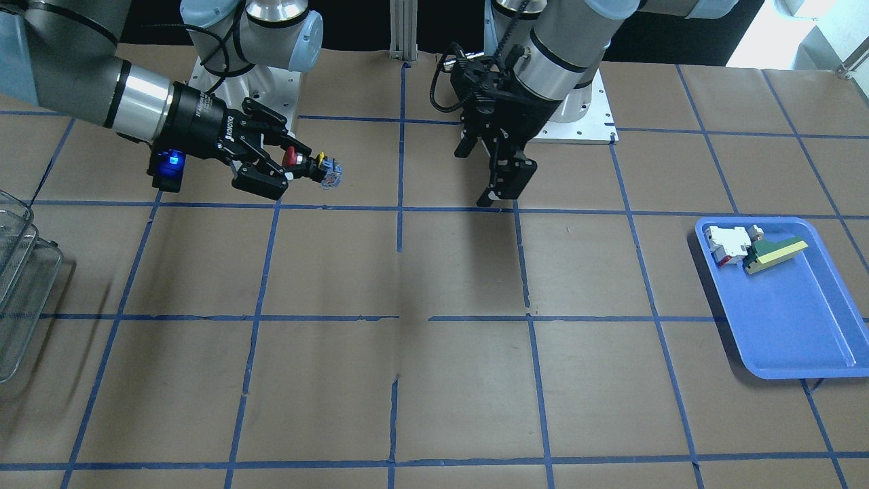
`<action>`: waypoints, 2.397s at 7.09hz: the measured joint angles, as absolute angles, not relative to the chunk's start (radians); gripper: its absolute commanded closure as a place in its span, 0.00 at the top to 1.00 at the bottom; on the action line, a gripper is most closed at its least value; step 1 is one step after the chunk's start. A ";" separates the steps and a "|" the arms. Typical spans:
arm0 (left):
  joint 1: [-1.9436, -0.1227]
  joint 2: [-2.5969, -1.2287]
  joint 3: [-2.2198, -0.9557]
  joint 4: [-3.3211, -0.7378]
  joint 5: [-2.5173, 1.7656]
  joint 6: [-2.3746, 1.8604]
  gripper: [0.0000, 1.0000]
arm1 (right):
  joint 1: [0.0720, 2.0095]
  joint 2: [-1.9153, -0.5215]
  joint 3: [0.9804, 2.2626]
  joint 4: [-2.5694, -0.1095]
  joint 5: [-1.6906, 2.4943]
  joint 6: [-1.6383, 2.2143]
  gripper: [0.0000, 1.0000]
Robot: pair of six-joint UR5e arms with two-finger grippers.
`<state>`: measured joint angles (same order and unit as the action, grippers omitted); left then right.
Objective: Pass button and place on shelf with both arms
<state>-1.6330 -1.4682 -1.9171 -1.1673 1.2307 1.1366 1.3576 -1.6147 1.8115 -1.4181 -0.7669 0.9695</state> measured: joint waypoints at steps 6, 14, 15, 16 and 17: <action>-1.468 -1.531 -1.791 -1.180 1.280 0.494 1.00 | 1.211 -1.614 1.616 -1.454 -1.522 0.037 0.06; -1.475 -1.510 -1.577 -1.675 1.607 0.138 1.00 | 0.962 -1.436 1.608 -1.899 -1.717 -0.553 0.08; -1.476 -1.490 -1.578 -1.685 1.624 0.149 1.00 | 0.955 -1.406 1.605 -1.931 -1.709 -0.555 0.10; -1.476 -1.489 -1.582 -1.655 1.612 0.155 1.00 | 0.946 -1.384 1.603 -1.952 -1.691 -0.557 0.14; -1.478 -1.490 -1.591 -1.622 1.591 0.158 1.00 | 0.939 -1.370 1.602 -1.961 -1.676 -0.558 0.26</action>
<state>-1.4780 -1.4903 -1.5912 -1.6224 1.5906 0.1582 0.9386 -1.3702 1.6021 -1.9611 -1.6759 -0.5579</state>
